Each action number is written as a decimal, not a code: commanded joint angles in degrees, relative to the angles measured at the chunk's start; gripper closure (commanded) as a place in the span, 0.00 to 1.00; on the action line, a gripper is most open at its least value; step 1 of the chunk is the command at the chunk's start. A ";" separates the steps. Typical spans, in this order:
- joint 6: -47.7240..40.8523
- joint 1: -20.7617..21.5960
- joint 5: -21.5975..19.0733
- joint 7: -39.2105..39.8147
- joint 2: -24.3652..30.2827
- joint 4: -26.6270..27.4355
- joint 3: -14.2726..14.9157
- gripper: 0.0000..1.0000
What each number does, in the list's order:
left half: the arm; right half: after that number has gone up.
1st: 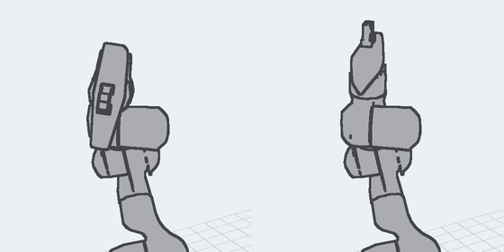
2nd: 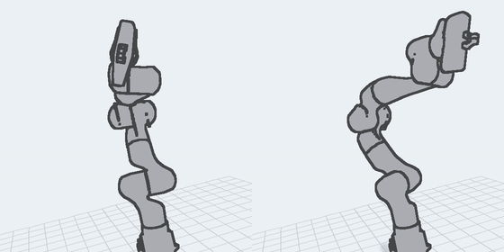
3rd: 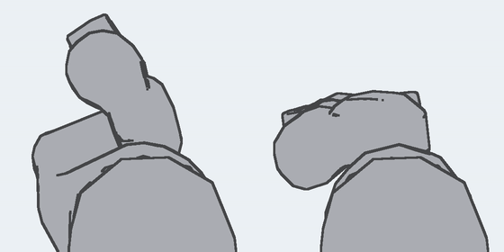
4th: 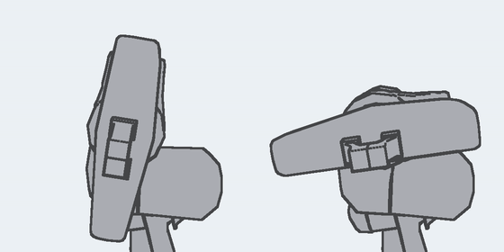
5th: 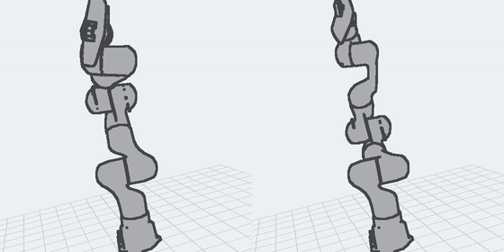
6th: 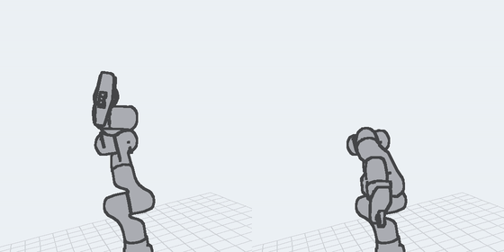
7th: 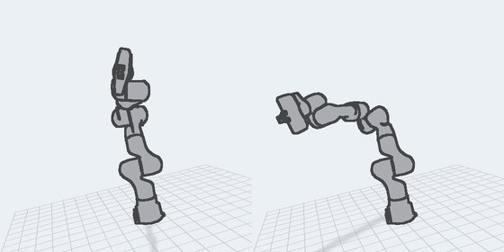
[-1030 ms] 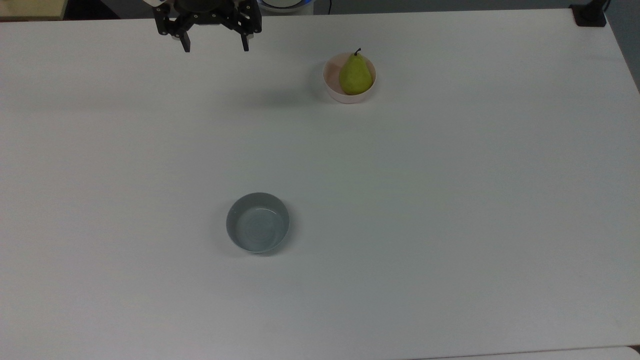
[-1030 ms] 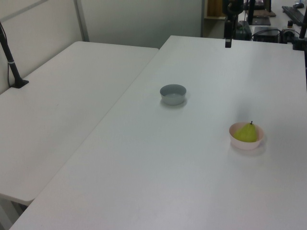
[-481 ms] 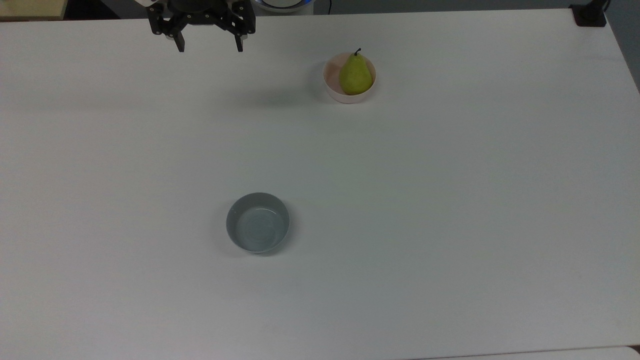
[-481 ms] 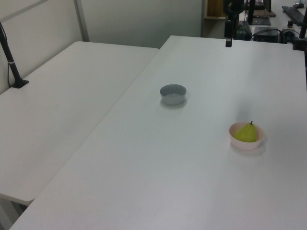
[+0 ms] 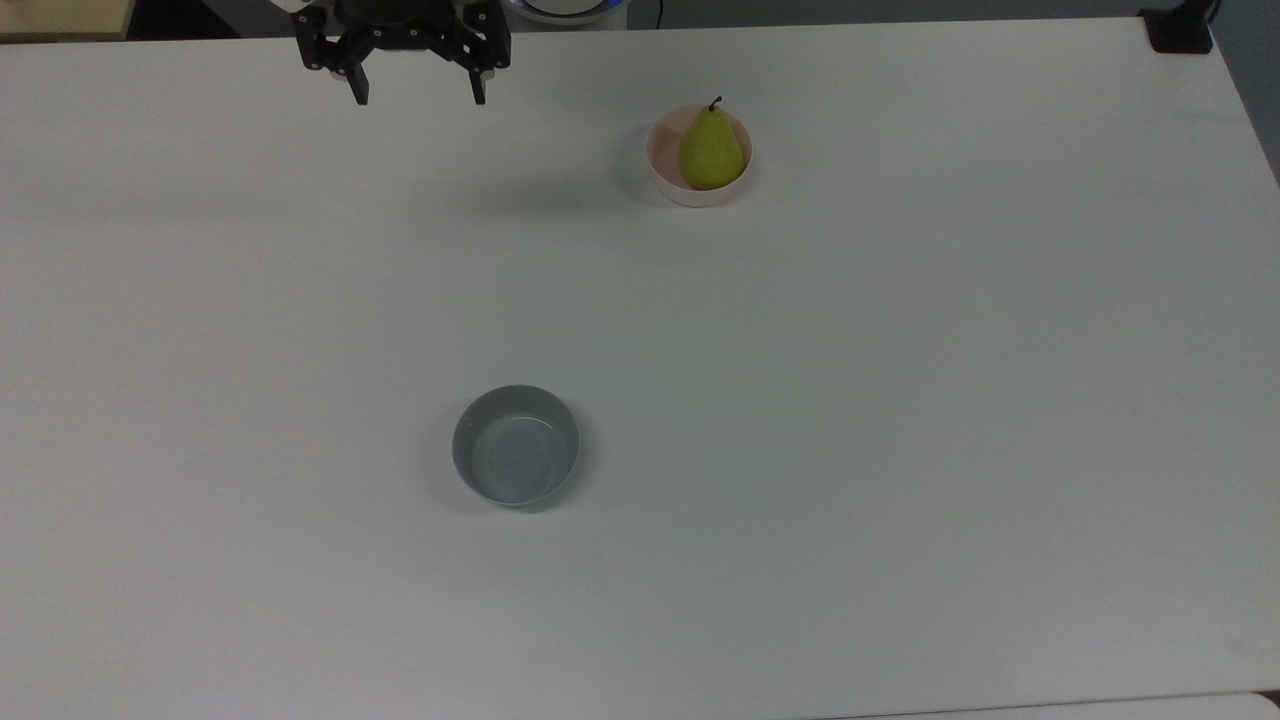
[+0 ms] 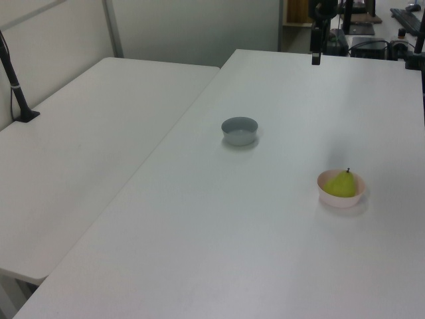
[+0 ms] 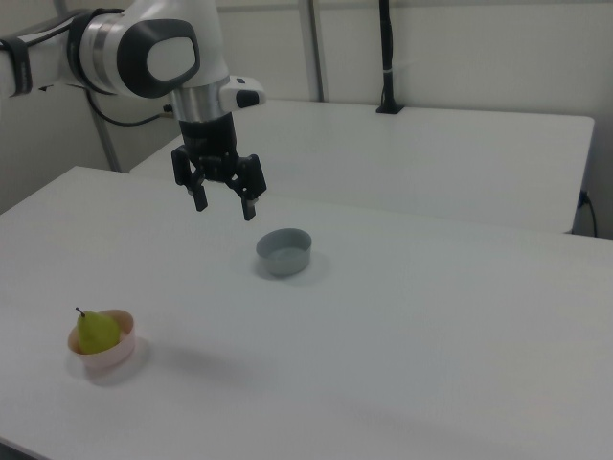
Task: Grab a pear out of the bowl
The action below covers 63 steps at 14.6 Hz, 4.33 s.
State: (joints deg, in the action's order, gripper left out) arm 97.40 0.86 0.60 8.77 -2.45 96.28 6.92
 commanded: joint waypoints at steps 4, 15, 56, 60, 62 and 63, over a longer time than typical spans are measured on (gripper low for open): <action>2.25 0.37 -0.07 2.38 4.54 4.41 0.46 0.00; 4.38 4.85 -0.07 2.31 22.13 22.89 -0.94 0.00; 13.42 31.49 4.24 -7.36 -4.84 25.97 -0.86 0.21; 13.95 31.49 4.24 -7.36 -4.93 25.97 -0.86 0.37; 13.87 31.40 4.24 -7.36 -4.84 25.97 -0.86 0.51; 13.86 31.40 4.24 -7.36 -4.67 25.97 -0.86 0.57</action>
State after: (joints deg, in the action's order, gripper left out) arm 109.28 31.59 4.07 0.64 -7.88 120.99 5.48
